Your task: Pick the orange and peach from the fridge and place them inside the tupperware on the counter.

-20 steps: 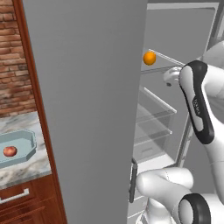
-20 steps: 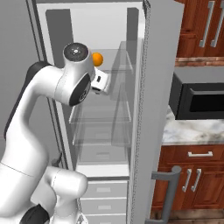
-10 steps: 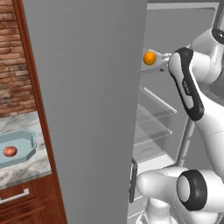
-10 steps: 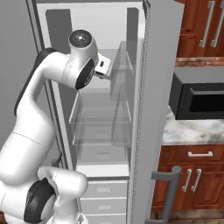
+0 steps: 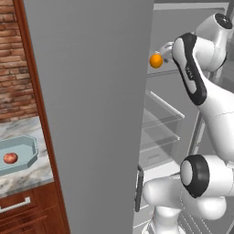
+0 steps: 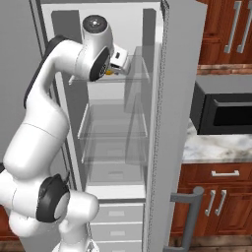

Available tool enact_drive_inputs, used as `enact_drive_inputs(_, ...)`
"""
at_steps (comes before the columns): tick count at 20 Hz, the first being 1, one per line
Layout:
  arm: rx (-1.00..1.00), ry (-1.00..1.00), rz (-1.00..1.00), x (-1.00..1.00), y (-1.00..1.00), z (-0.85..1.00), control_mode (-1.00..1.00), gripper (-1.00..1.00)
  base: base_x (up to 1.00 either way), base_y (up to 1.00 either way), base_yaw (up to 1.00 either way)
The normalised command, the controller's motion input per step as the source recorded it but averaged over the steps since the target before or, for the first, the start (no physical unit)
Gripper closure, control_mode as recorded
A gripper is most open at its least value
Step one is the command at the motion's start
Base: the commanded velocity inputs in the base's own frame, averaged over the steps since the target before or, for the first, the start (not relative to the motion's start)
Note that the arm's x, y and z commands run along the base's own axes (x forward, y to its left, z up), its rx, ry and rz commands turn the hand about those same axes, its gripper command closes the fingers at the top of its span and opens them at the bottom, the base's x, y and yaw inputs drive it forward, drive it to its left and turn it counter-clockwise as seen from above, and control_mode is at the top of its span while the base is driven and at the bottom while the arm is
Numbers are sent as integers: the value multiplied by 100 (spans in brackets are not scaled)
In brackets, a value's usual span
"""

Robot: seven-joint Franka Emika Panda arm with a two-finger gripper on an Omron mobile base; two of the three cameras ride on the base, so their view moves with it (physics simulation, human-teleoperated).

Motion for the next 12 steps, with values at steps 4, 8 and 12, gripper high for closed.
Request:
enact_drive_inputs(4,0,0,0,33,0,0,-100,-100,0,0,0)
enact_drive_inputs(8,0,0,1,36,0,0,-100,-100,0,0,0)
enact_drive_inputs(12,0,0,1,44,0,0,-100,-100,0,0,0)
